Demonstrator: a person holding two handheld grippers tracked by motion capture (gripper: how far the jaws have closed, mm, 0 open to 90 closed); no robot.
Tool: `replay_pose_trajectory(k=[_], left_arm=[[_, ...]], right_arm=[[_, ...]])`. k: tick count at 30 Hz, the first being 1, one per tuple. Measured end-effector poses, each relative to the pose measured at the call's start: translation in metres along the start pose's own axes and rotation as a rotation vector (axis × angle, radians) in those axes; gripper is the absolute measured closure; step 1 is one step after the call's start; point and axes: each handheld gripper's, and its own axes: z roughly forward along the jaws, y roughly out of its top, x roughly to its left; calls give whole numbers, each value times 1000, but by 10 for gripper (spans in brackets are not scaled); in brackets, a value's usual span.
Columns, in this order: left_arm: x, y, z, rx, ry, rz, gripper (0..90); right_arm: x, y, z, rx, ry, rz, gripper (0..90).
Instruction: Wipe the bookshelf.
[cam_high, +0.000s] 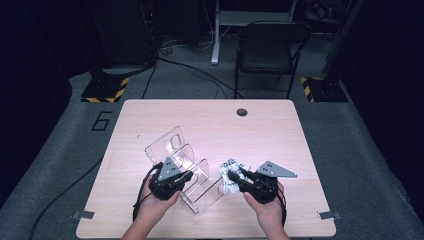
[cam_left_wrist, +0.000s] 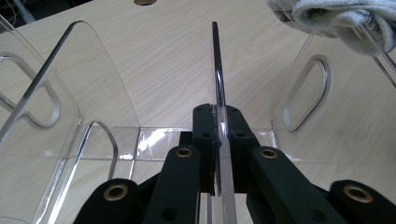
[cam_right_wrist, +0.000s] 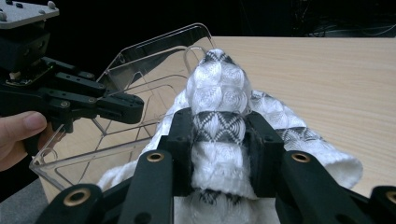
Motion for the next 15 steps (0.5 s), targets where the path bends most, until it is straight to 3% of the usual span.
replay_pose_trajectory(k=[15], left_arm=[[0,0,1,3,-1,0,853]], right_arm=[[-7,-9,5,39,12,8,671]])
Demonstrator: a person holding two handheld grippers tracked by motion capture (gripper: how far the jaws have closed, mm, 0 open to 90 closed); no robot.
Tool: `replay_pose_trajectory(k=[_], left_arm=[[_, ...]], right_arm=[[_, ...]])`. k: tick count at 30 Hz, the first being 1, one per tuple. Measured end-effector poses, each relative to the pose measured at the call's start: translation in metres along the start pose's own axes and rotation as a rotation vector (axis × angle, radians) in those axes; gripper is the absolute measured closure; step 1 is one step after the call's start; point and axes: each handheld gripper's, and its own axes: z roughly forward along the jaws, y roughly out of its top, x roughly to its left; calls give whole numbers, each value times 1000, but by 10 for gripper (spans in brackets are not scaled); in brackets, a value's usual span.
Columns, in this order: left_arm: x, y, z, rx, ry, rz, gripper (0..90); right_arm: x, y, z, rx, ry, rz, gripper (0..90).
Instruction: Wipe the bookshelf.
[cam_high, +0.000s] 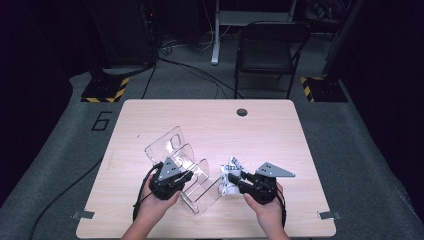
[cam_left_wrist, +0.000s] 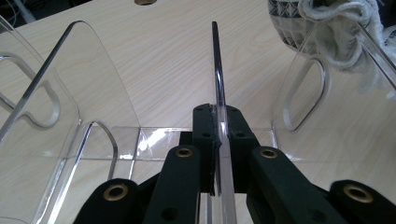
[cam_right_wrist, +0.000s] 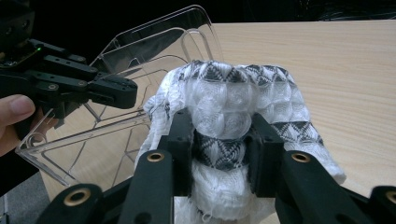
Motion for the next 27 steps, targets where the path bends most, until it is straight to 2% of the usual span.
replay_pose_trajectory(k=[7,12,16,21,27], left_arm=[[0,0,0,1,2,4,854],[0,0,0,2,4,5,854],[0,0,0,3,3,7,854],[0,0,0,2,5,7,854],[0,1,0,4,5,7,854]], right_arm=[[-2,-5,0,6,-7,-8,673],[-5,-12,0,13,-17,17,674],[-10,-19,2,49,-37,26,677],[-16,-34,7,123,-64,39,678],[-21,-46,13,175,-68,67,677]])
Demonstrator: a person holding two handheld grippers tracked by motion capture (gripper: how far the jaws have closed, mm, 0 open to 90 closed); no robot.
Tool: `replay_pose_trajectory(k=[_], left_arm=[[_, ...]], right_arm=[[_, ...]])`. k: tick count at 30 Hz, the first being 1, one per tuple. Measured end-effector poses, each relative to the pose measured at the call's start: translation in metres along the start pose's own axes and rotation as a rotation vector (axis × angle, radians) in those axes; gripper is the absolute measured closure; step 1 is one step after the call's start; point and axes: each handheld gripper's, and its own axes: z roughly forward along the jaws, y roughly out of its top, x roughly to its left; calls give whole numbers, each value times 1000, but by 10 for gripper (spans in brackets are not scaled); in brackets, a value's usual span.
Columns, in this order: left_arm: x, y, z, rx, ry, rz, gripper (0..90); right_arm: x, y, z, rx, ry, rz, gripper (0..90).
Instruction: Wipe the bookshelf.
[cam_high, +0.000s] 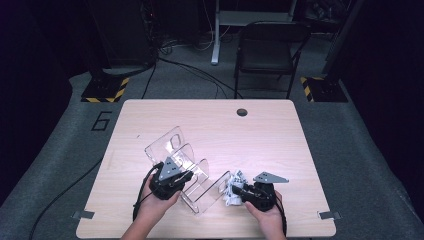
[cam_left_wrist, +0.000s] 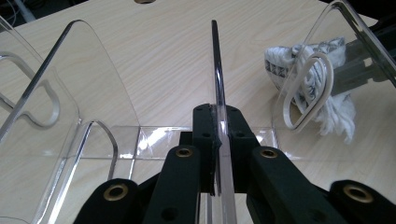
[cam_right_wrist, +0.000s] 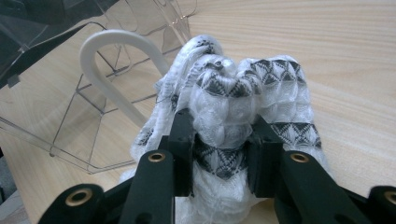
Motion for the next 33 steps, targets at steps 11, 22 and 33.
replay_pose_trajectory(k=[11,22,33], left_arm=[[0,0,0,2,-3,-1,854],[0,0,0,1,-4,0,854],[1,0,0,6,-6,-5,857]], right_arm=[[25,29,-24,-116,43,-57,676],[9,4,7,-4,-13,-2,677],[2,-8,20,76,-19,37,674]])
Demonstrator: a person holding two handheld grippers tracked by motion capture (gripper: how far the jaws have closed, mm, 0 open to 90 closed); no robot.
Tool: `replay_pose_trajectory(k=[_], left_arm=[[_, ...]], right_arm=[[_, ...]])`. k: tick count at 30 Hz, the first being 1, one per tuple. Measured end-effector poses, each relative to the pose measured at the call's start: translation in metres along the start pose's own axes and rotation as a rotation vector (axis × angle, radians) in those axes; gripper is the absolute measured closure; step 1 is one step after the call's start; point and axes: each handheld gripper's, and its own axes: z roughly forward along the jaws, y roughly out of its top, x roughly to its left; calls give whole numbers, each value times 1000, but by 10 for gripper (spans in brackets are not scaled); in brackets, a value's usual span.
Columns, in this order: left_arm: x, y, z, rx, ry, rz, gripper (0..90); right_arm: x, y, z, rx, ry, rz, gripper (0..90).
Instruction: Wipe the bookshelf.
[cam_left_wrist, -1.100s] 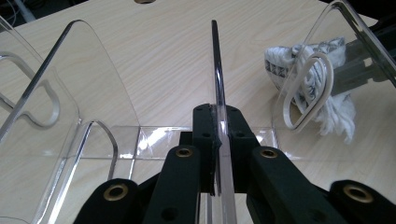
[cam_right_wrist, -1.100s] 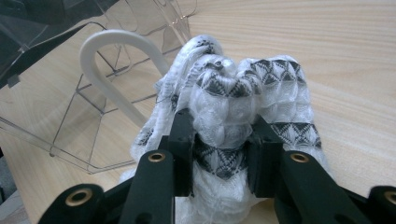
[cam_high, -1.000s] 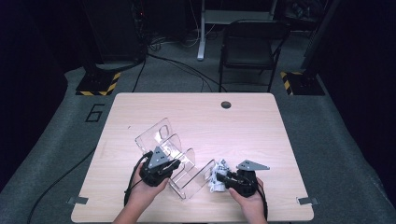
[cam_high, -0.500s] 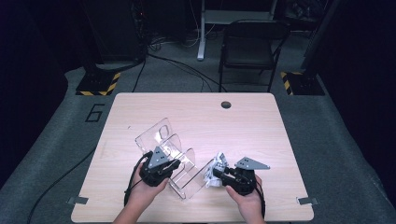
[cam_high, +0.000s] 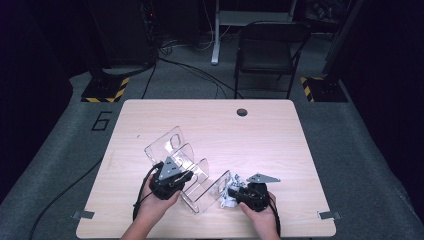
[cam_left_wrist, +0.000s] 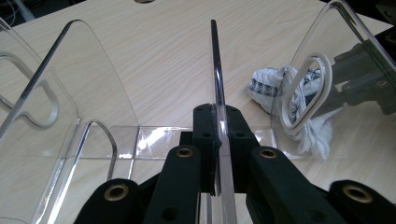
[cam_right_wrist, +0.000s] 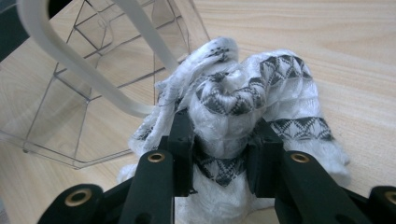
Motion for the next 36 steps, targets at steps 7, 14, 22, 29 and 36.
replay_pose_trajectory(k=[7,14,22,29,36], left_arm=[[0,0,0,-5,-2,-1,859],[0,0,0,-5,-3,0,859],[0,-1,1,-13,6,-3,858],[0,0,0,-7,-1,-1,858],[1,1,1,-4,3,-8,860]], right_arm=[[16,19,-25,-106,27,-26,667],[42,34,-48,-219,85,-99,660],[67,21,-35,-167,161,-176,664],[62,-11,3,31,148,-193,664],[49,-15,13,62,154,-152,663]])
